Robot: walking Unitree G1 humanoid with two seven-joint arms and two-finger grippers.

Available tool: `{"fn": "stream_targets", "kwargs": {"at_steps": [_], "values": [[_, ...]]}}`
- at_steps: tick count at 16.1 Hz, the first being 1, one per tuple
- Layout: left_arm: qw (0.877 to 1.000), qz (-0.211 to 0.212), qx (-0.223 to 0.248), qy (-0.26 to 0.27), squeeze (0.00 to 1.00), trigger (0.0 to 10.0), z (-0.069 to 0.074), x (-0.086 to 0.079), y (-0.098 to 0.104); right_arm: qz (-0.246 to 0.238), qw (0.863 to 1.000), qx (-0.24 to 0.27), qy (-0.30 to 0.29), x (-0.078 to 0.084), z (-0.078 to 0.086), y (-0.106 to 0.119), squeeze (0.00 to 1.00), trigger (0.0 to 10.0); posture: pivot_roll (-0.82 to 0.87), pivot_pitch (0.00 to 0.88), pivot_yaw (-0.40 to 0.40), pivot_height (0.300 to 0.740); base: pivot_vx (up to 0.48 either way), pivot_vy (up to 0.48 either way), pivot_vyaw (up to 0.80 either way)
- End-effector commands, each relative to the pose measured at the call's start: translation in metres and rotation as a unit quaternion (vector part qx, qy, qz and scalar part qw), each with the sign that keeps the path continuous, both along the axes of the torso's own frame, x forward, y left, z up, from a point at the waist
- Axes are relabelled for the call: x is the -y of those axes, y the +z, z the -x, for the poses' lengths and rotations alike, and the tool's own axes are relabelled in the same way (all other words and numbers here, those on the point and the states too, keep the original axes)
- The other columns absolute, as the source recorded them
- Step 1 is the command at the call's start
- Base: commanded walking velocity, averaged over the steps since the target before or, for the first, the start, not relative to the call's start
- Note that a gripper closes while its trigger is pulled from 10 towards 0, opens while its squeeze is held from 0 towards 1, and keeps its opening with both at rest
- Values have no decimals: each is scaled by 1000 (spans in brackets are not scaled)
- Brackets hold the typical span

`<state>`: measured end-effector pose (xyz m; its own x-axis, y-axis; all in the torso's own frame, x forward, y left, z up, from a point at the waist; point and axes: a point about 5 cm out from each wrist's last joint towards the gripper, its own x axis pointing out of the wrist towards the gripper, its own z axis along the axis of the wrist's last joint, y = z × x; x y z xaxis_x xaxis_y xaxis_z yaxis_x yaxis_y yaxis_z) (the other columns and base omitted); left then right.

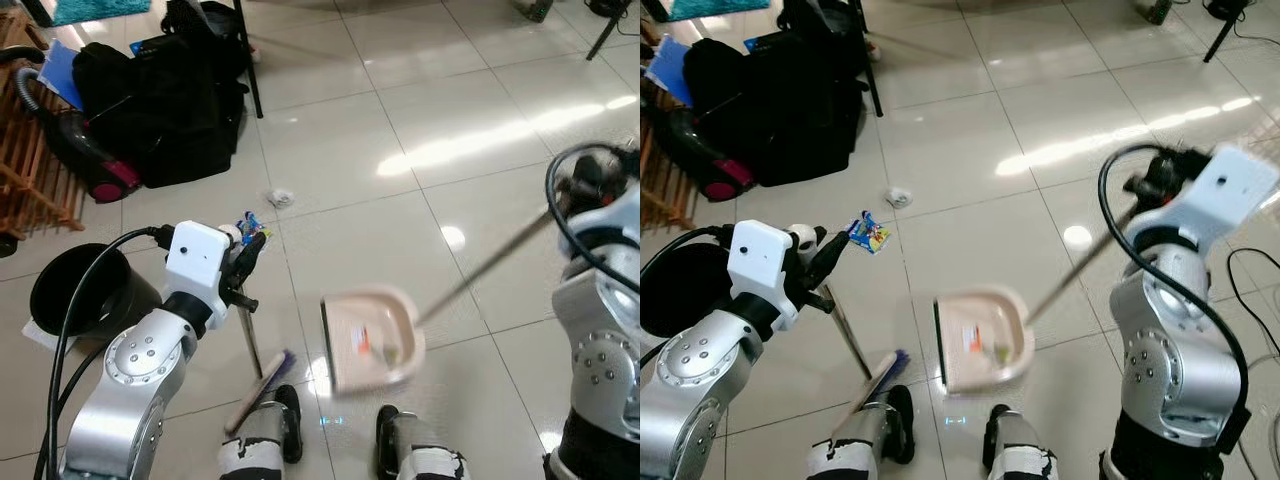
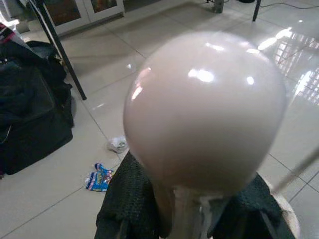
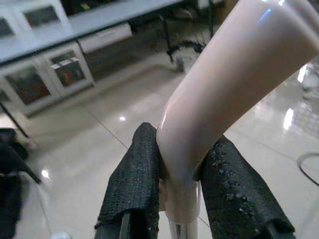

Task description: Sweep floor

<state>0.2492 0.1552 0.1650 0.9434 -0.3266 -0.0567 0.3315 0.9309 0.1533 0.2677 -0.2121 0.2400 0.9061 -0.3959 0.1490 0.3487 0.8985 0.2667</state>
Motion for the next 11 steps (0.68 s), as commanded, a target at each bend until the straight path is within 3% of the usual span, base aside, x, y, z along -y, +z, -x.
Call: {"fn": "stream_targets", "kwargs": {"at_steps": [1, 11], "values": [[1000, -6, 1, -3, 0, 10000, 0, 0, -2, 10, 1000, 26, 4, -1, 1, 8, 0, 10000, -49, 217, 42, 740, 0, 262, 0], [1000, -23, 9, 3, 0, 10000, 0, -9, -3, -13, 998, 62, 15, 1, -6, 22, 0, 10000, -26, 160, 39, 740, 0, 400, 0]]}}
